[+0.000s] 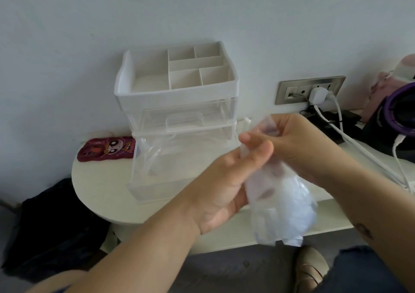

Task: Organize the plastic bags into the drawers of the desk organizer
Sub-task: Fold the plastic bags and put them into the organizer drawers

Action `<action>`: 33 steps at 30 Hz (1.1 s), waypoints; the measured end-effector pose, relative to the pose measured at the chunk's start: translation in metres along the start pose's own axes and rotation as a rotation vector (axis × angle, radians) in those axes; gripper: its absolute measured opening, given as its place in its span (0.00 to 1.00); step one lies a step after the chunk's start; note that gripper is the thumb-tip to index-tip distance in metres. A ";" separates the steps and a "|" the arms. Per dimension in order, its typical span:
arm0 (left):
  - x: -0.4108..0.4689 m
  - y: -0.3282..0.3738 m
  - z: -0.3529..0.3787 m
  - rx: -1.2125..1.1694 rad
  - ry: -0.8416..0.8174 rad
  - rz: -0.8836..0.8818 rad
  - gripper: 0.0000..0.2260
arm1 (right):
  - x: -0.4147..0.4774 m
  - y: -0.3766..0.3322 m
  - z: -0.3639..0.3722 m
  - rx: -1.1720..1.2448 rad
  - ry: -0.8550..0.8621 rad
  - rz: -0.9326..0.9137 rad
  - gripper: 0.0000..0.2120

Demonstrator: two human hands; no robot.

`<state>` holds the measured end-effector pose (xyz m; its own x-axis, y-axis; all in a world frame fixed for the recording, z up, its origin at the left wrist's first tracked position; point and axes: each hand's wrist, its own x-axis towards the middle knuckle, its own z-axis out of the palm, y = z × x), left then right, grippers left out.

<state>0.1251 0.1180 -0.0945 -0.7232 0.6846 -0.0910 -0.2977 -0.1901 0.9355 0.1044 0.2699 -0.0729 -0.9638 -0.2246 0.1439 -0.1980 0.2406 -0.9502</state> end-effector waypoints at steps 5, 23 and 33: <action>-0.004 0.023 -0.017 -0.113 0.151 0.066 0.21 | 0.014 -0.016 0.013 0.052 -0.064 -0.095 0.18; -0.040 0.054 -0.089 -0.393 0.552 0.226 0.14 | 0.050 -0.032 0.020 1.037 0.320 0.166 0.21; -0.085 0.079 -0.119 0.052 0.533 0.211 0.18 | 0.075 -0.091 0.051 0.191 0.223 -0.074 0.06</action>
<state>0.0891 -0.0390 -0.0535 -0.9819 0.1834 -0.0477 -0.0918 -0.2402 0.9664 0.0595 0.1825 0.0105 -0.9676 -0.0168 0.2518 -0.2524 0.0445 -0.9666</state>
